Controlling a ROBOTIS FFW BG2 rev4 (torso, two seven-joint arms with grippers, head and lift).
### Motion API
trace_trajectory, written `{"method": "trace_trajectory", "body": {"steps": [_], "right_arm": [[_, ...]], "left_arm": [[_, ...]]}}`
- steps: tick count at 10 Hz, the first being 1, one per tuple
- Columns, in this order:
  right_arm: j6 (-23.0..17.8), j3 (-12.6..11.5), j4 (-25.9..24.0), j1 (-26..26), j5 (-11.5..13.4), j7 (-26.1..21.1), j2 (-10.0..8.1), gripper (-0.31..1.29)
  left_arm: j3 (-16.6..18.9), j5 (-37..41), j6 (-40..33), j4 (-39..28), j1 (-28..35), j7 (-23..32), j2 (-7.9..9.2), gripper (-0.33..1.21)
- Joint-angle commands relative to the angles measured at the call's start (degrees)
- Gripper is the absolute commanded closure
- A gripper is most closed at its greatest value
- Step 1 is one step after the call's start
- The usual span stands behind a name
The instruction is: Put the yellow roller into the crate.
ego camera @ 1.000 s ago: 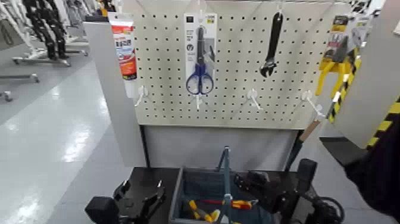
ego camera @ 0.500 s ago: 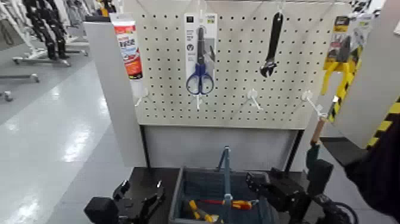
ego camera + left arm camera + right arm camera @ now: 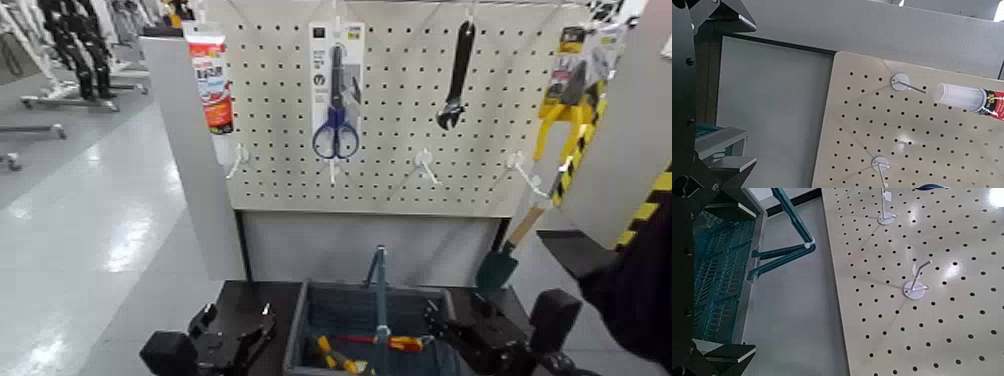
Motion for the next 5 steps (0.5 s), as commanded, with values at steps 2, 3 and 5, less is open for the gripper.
{"method": "trace_trajectory", "body": {"steps": [2, 3, 5], "right_arm": [[-9.8, 1.0, -1.4, 5.8, 1.6, -5.9, 2.04, 0.12], [-12.5, 1.2, -1.6, 7.1, 3.3, -7.4, 2.39, 0.13], [-16.6, 2.3, -1.8, 9.7, 4.6, -10.9, 2.56, 0.13]], "left_arm": [[0.0, 0.0, 0.0, 0.1, 0.0, 0.0, 0.00, 0.12], [-0.1, 0.0, 0.0, 0.2, -0.1, 0.1, -0.09, 0.12], [-0.1, 0.0, 0.0, 0.2, -0.1, 0.1, 0.00, 0.12]]}}
